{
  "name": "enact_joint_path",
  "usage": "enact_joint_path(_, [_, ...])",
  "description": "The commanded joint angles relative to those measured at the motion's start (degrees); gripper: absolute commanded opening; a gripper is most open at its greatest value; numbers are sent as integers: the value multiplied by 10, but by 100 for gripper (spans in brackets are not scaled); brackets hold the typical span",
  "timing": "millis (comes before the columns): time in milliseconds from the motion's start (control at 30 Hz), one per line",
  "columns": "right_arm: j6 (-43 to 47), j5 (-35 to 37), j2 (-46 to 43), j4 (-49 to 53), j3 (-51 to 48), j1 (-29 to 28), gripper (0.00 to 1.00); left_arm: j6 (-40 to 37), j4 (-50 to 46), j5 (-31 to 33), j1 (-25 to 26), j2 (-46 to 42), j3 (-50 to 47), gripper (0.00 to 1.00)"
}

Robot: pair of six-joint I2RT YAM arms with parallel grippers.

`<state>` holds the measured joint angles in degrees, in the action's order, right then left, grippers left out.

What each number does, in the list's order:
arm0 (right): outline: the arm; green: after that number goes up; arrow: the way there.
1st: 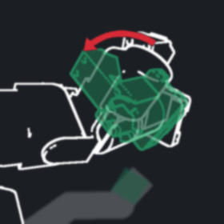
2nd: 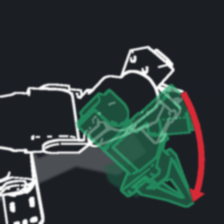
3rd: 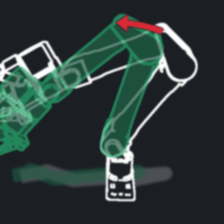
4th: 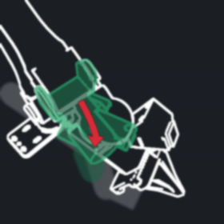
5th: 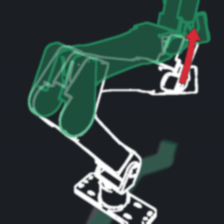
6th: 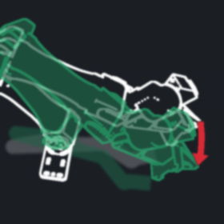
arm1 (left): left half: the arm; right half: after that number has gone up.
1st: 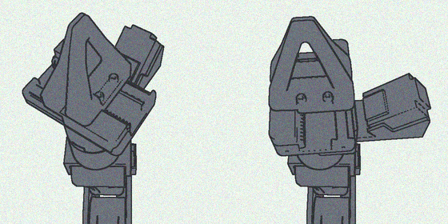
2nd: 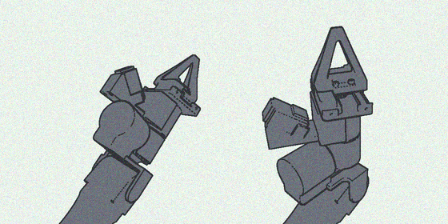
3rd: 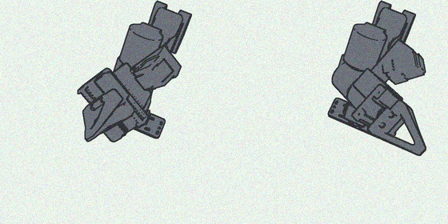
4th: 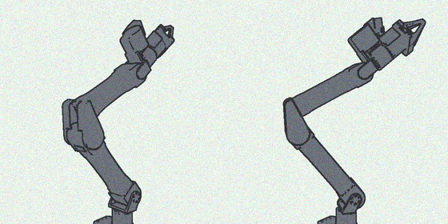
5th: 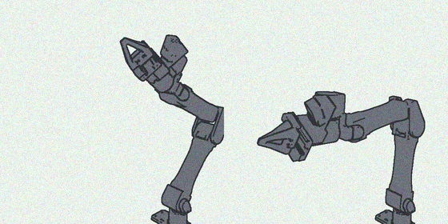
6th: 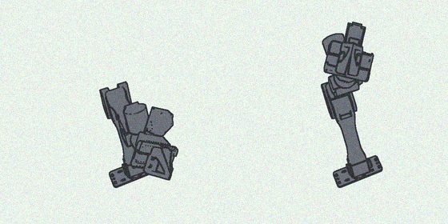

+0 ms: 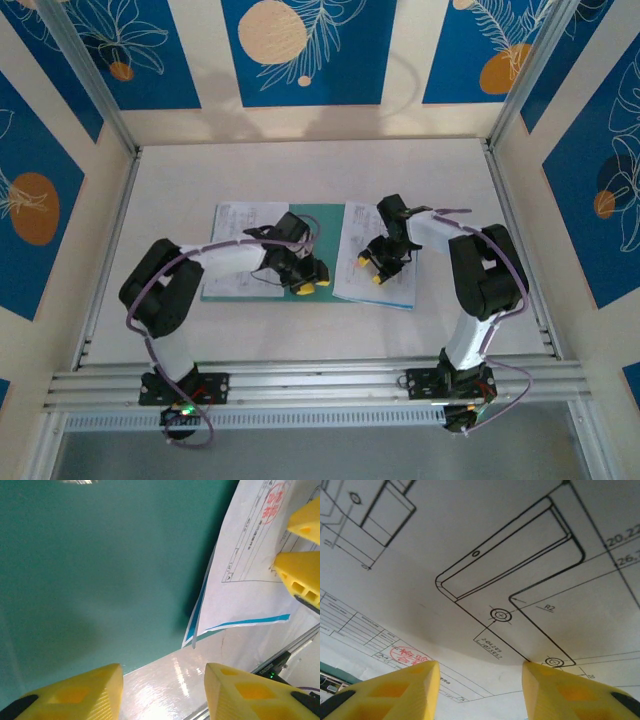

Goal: Put the files into the folder

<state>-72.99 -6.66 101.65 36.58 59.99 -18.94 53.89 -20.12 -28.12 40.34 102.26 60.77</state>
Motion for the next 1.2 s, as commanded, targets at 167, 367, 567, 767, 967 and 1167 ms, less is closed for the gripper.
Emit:
enact_joint_path(167, [-33, -13, -32, -3, -45, 5, 49, 46, 36, -16, 38, 28, 15, 47])
enact_joint_path(367, [-46, -20, -25, -12, -43, 6, 49, 53, 51, -18, 44, 41, 22, 44])
enact_joint_path(567, [-76, -25, -17, -31, -35, 10, 49, 51, 51, -15, 46, 60, 38, 38])
enact_joint_path(767, [-74, -28, -12, -22, -26, 17, 49, 35, 36, -7, 46, 74, 58, 37])
enact_joint_path(967, [-79, -32, -13, -30, -34, 21, 49, 4, 6, 5, 45, 88, 81, 37])
enact_joint_path(1167, [-85, -35, -4, -34, -24, 22, 49, -4, 6, 4, 45, 94, 84, 24])
